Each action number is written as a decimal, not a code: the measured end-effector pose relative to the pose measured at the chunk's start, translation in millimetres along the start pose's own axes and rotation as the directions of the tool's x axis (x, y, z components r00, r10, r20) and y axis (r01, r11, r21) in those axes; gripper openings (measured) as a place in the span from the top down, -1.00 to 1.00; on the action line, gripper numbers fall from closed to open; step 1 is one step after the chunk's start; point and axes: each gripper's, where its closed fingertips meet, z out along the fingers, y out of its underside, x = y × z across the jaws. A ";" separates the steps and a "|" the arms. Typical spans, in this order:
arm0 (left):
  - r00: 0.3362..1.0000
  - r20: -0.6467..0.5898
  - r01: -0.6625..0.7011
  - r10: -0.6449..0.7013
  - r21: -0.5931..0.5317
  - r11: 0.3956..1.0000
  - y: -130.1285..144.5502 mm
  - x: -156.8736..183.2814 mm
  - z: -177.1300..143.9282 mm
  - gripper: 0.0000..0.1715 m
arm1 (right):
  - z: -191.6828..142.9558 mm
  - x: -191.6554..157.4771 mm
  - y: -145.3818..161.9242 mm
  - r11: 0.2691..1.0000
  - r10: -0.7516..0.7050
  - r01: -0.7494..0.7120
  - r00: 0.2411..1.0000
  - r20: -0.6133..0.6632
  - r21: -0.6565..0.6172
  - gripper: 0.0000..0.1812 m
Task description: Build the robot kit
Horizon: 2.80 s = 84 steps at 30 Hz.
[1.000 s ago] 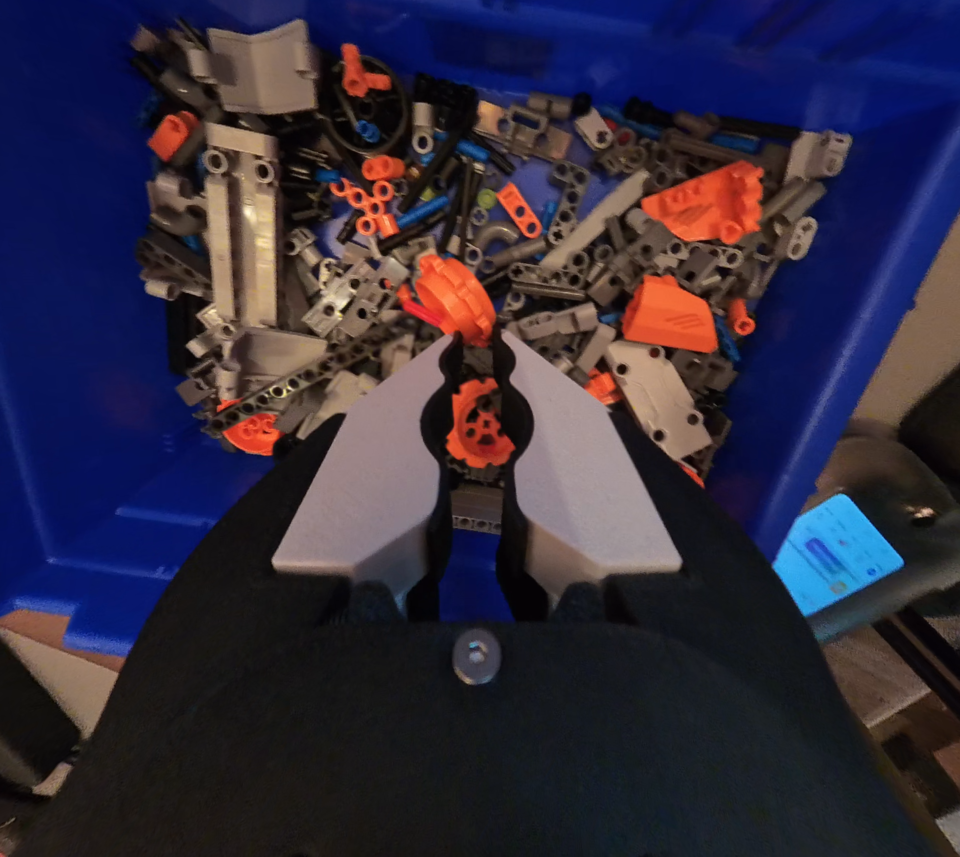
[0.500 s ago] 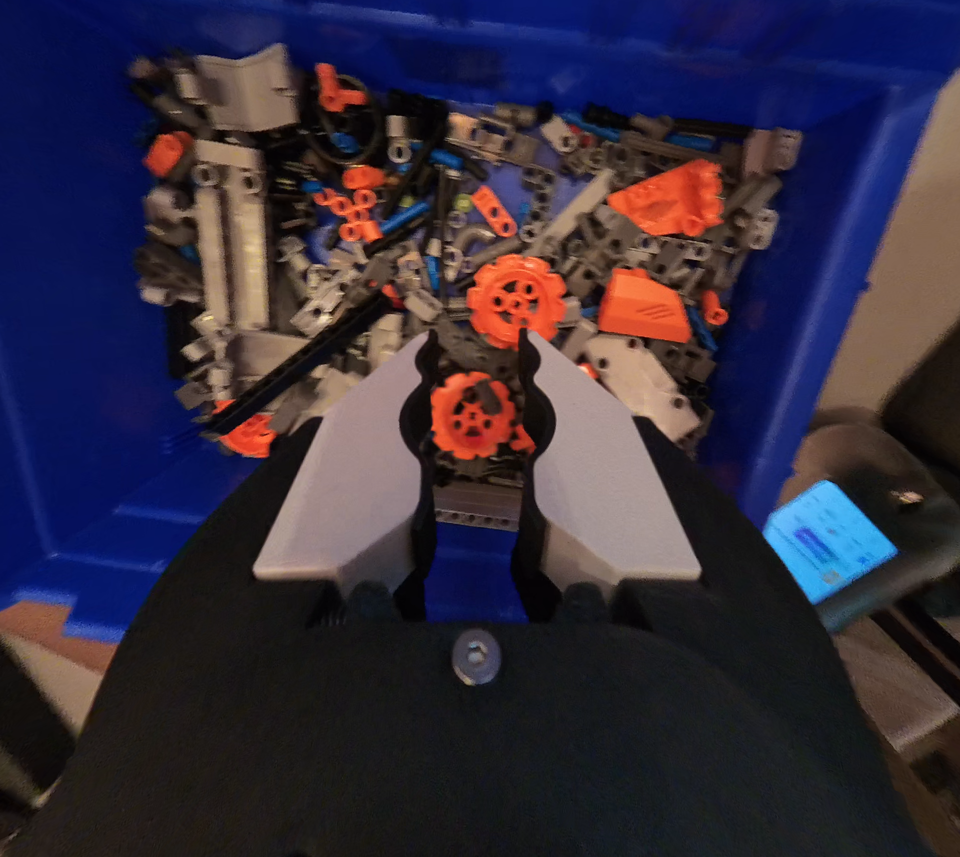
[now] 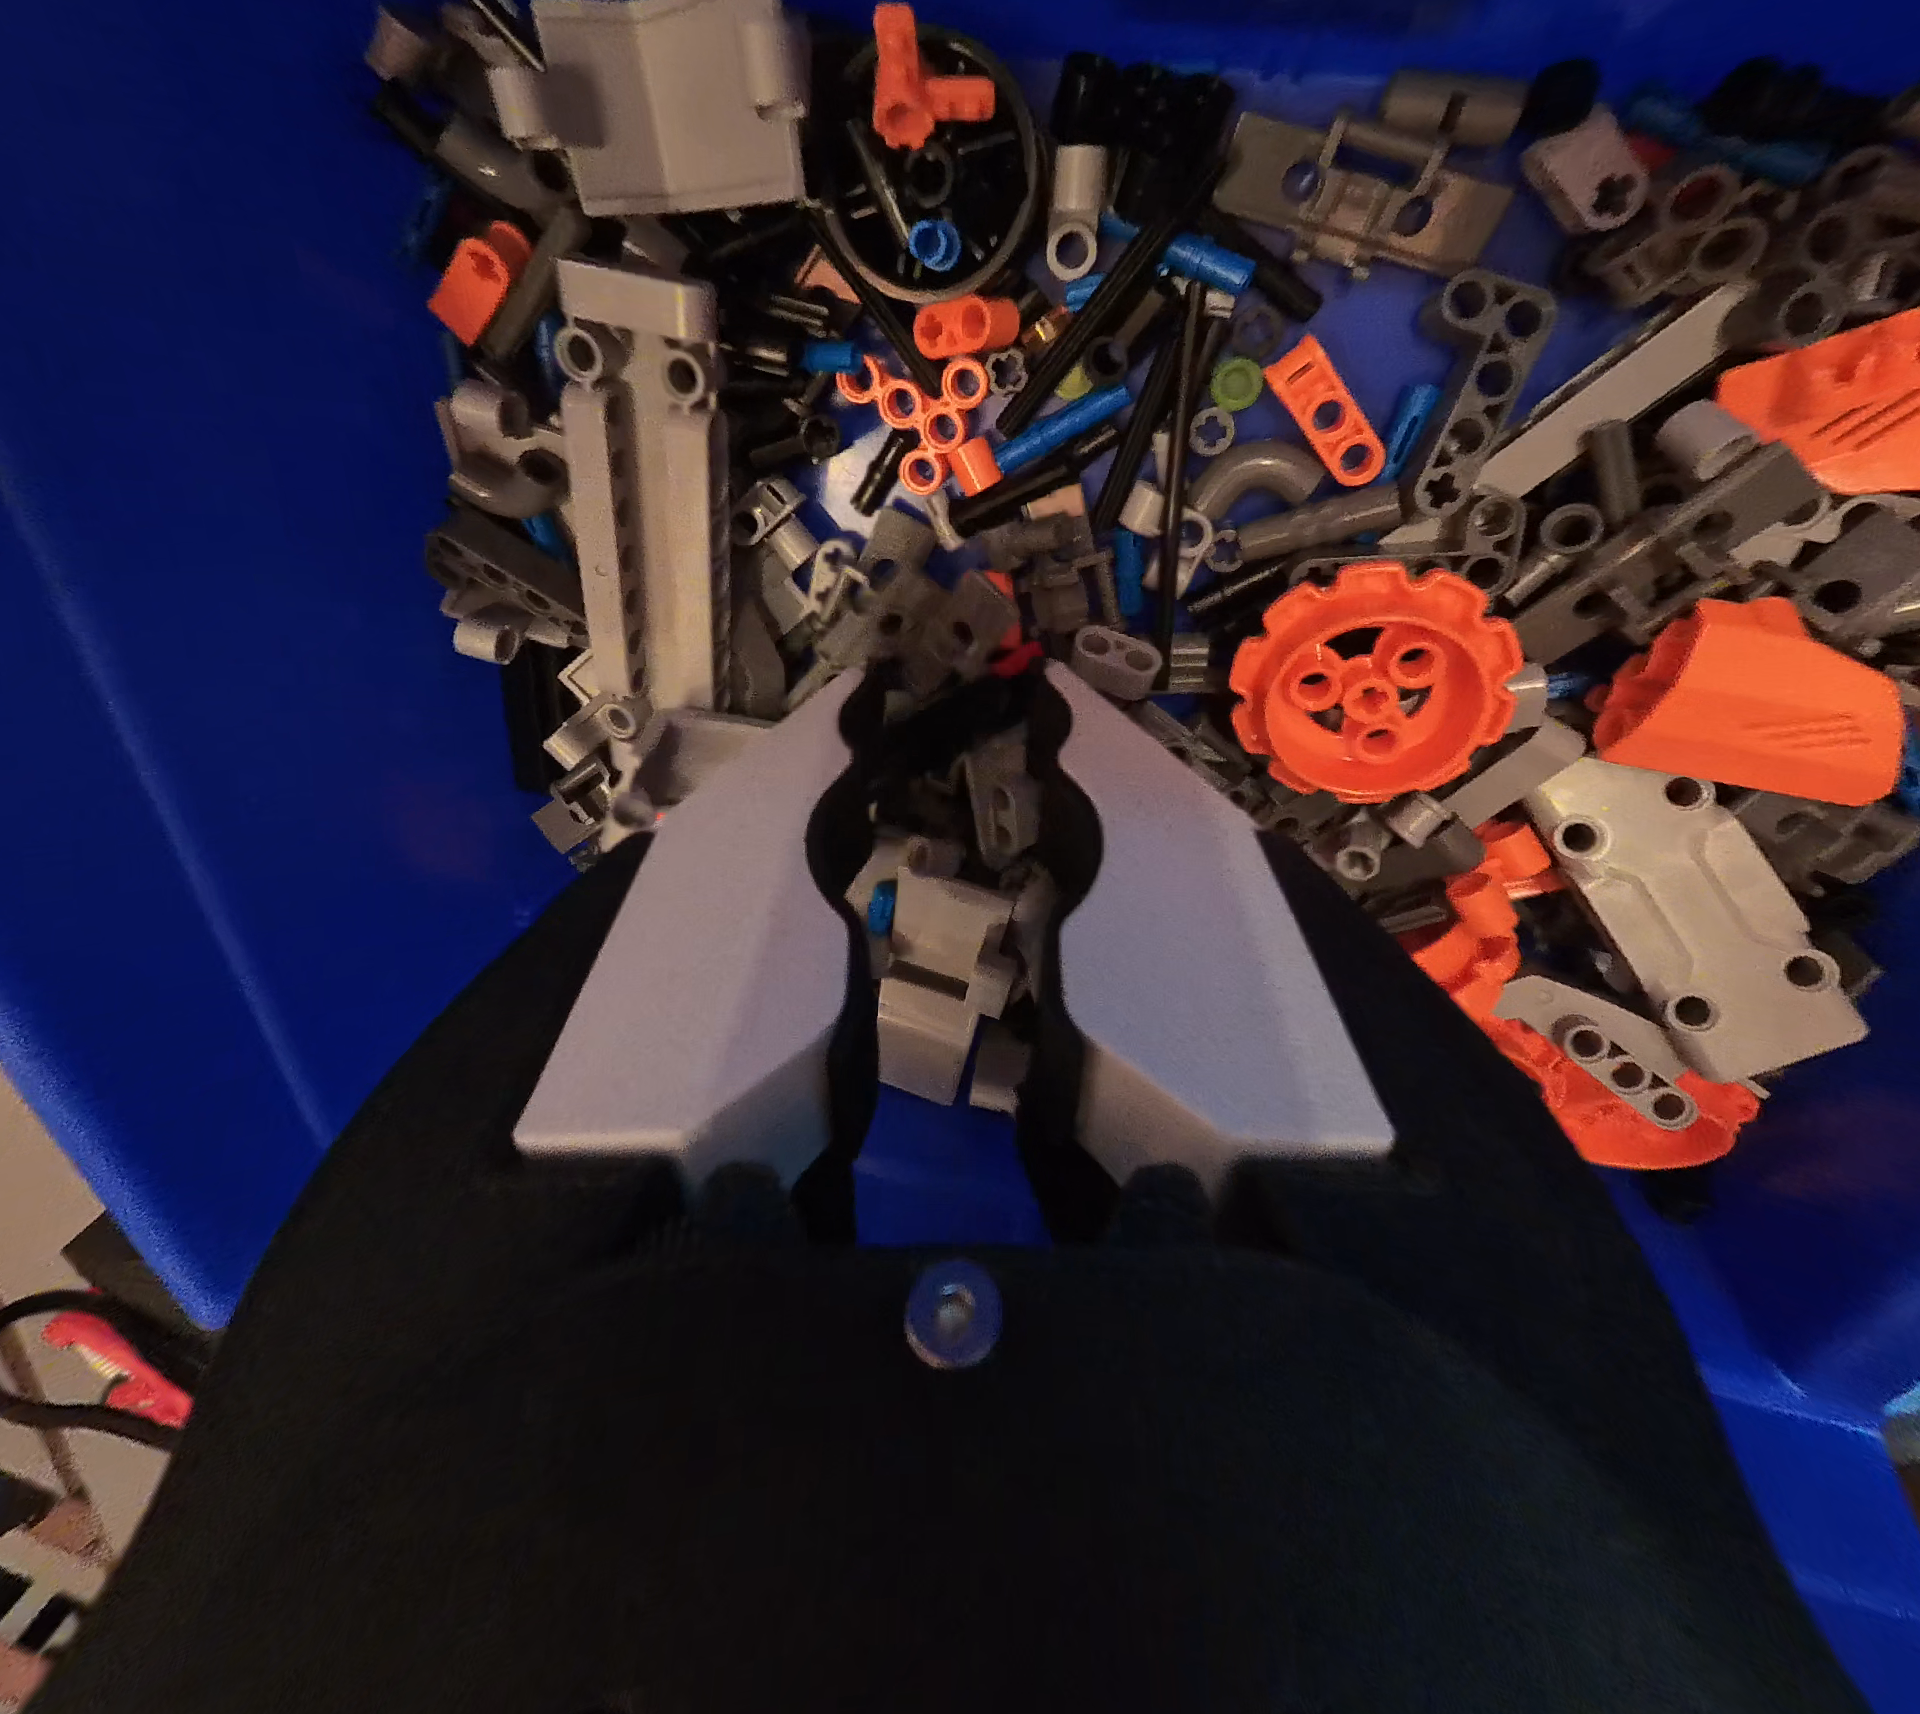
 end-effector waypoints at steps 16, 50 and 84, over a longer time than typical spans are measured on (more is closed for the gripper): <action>0.999 0.013 0.030 -0.031 0.063 0.998 2.1 -0.5 -24.4 0.89 | -0.9 -0.9 -1.9 1.000 -0.004 0.004 1.000 0.000 0.006 0.97; 0.986 0.021 0.159 -0.163 0.141 0.977 -19.8 -26.5 -4.8 0.70 | -2.4 -2.4 -3.9 1.000 -0.007 0.007 1.000 0.002 0.015 0.97; 0.961 0.015 0.268 -0.276 0.196 0.943 21.8 -10.0 -50.7 0.49 | 2.0 -3.3 2.6 0.999 -0.035 0.034 0.999 -0.012 -0.038 0.97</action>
